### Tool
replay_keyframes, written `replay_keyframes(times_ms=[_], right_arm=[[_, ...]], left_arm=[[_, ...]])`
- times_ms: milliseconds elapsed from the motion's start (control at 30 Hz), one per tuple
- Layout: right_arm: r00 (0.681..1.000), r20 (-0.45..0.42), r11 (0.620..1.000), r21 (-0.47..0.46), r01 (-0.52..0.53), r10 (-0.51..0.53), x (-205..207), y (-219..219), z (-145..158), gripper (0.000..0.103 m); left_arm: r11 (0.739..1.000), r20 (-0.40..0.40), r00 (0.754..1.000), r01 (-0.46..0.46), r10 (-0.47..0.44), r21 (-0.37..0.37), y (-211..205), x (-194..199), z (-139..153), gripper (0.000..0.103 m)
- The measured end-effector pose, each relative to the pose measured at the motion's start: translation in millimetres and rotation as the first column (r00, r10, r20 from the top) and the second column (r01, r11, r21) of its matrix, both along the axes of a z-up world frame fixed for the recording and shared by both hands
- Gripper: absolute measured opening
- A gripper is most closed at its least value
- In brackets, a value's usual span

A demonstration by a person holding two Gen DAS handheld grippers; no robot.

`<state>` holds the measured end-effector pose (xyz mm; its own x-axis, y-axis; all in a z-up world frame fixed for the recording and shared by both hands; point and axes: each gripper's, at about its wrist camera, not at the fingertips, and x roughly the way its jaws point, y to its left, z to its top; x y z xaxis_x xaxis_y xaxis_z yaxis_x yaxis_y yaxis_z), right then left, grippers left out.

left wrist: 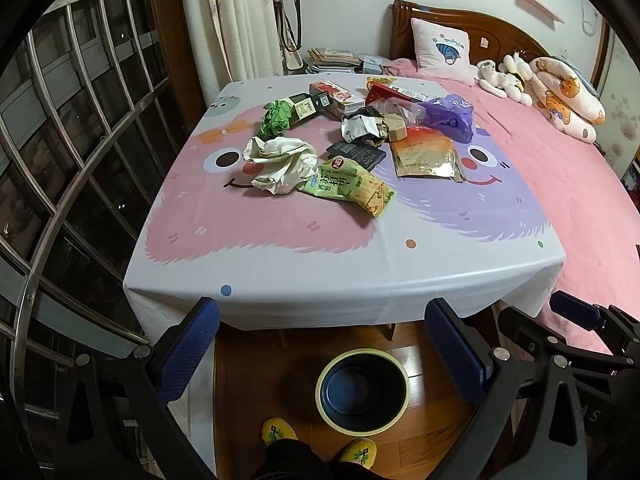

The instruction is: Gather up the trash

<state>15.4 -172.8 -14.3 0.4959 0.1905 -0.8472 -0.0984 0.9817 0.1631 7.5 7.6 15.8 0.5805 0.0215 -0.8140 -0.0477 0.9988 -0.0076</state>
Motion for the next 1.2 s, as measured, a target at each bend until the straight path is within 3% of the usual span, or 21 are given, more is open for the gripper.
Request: replay_keyframes(times_ms=[800, 1067, 1200], right_arm=[[1.0, 0.007, 0.999, 0.021, -0.031, 0.031, 7.9, 10.8, -0.4, 0.077], [0.999, 0.01, 0.999, 0.007, -0.053, 0.053, 29.7, 32.1, 0.9, 0.077], [0.999, -0.003, 0.998, 0.041, -0.048, 0.048, 52.5, 42.9, 4.2, 0.077]], left_arm=[[1.0, 0.01, 1.0, 0.004, -0.004, 0.007, 5.3, 2.9, -3.4, 0.102], [0.998, 0.001, 0.999, 0.039, -0.039, 0.042, 20.6, 32.5, 0.4, 0.102], [0.998, -0.038, 0.998, 0.059, -0.059, 0.015, 37.7, 61.3, 2.2, 0.102]])
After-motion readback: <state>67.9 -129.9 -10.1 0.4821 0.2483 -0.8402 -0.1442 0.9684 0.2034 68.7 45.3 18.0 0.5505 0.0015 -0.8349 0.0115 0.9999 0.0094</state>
